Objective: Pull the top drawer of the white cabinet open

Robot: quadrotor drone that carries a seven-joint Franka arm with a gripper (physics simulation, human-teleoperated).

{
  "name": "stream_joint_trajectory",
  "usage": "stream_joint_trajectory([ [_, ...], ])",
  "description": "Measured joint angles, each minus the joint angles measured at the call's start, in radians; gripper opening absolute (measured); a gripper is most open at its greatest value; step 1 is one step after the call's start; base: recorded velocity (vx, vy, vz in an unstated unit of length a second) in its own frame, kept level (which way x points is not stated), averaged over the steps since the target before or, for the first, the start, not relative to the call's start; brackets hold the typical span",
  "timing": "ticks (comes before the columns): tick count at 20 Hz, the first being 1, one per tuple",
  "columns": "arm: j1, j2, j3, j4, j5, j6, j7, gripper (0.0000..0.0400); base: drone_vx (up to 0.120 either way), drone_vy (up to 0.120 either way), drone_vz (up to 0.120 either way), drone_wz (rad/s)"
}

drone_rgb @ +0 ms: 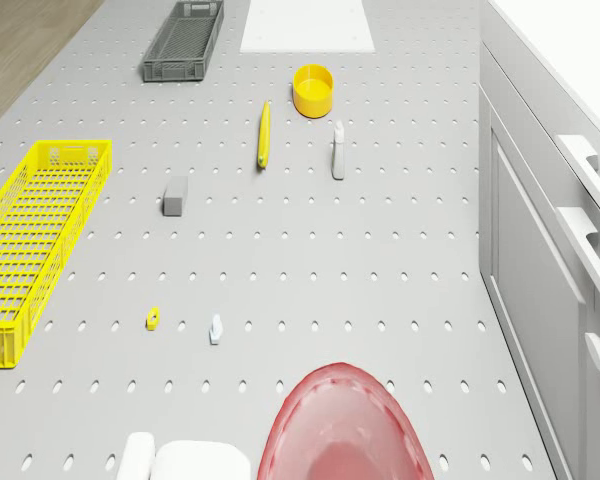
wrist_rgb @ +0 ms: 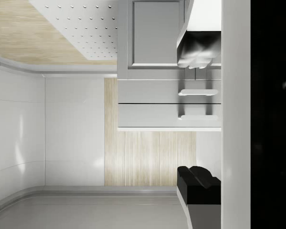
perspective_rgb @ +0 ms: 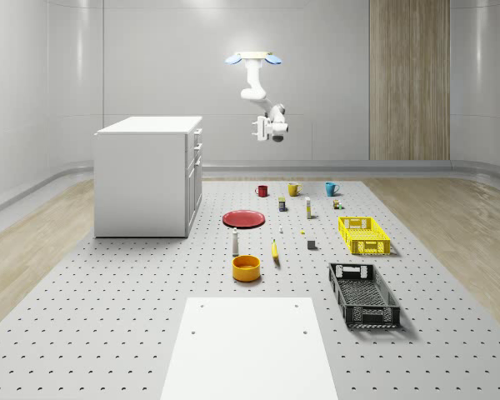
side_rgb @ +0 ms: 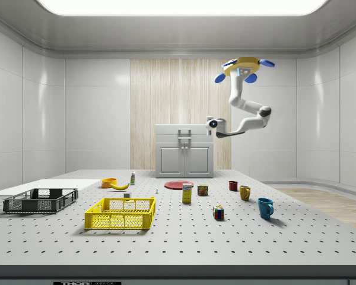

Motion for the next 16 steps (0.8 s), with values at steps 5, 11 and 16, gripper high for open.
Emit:
stream_joint_trajectory([
  [5,0.01,-0.011,-0.003,-0.001,-0.009,0.009,0.007,0.0305,0.12,0.0,0.0,0.0],
  [11,0.02,-0.023,-0.006,-0.003,-0.019,0.019,0.016,0.0305,0.12,0.0,0.0,0.0],
  [16,0.028,-0.032,-0.008,-0.004,-0.026,0.027,0.022,0.0305,0.12,0.0,0.0,0.0],
])
